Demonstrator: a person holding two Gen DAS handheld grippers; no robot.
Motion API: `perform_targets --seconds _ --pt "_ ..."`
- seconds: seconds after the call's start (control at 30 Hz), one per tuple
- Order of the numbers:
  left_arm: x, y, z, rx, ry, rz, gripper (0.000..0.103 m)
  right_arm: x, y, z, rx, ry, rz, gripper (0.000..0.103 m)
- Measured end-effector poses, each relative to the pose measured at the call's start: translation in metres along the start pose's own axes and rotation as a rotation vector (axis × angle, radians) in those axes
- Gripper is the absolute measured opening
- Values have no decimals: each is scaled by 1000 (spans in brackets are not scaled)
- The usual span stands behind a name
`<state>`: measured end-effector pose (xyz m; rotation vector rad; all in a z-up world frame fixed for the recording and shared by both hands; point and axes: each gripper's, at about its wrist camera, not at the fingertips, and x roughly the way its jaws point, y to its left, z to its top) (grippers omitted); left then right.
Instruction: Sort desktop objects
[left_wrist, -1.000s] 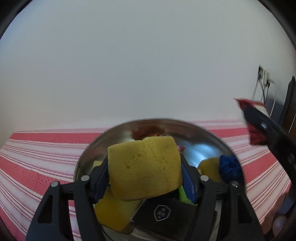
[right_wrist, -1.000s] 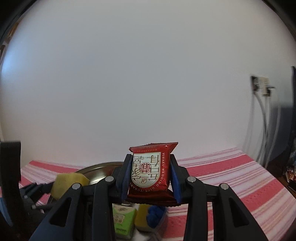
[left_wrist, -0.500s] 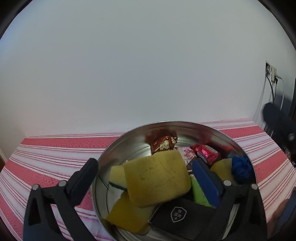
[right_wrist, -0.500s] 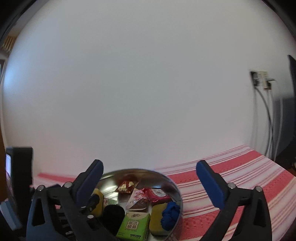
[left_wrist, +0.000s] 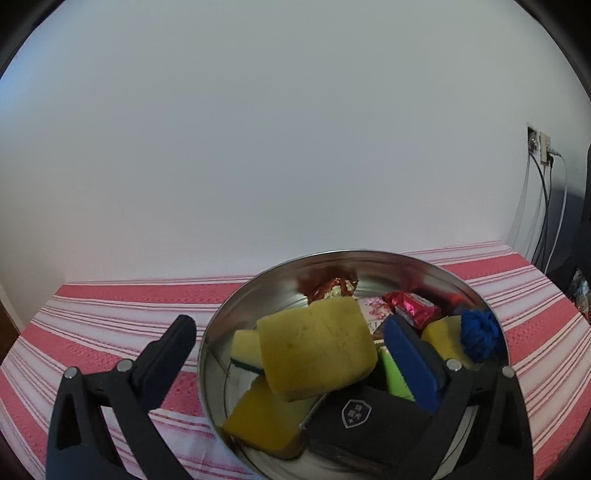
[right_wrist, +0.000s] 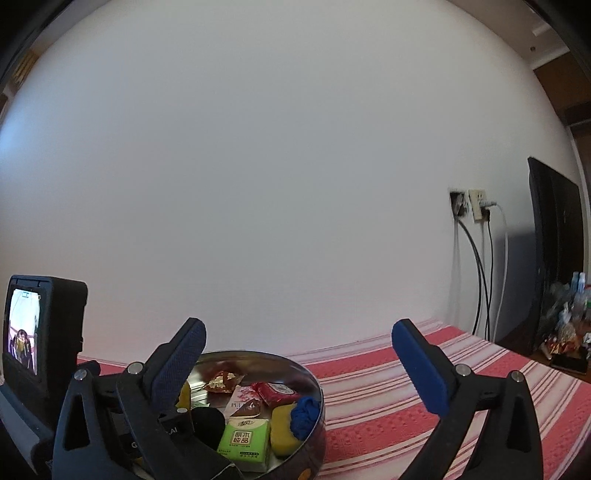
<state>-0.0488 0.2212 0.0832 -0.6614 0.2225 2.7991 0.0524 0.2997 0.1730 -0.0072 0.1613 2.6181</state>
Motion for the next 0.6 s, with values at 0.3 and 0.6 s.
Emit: perform_targets --seconds 0.3,0.6 --pt "-3 12 -5 -38 -10 6 102 -3 4 -3 -11 -11 -4 102" --pt "-7 10 -5 -25 -23 8 102 -3 -2 -5 11 -7 -48 102"
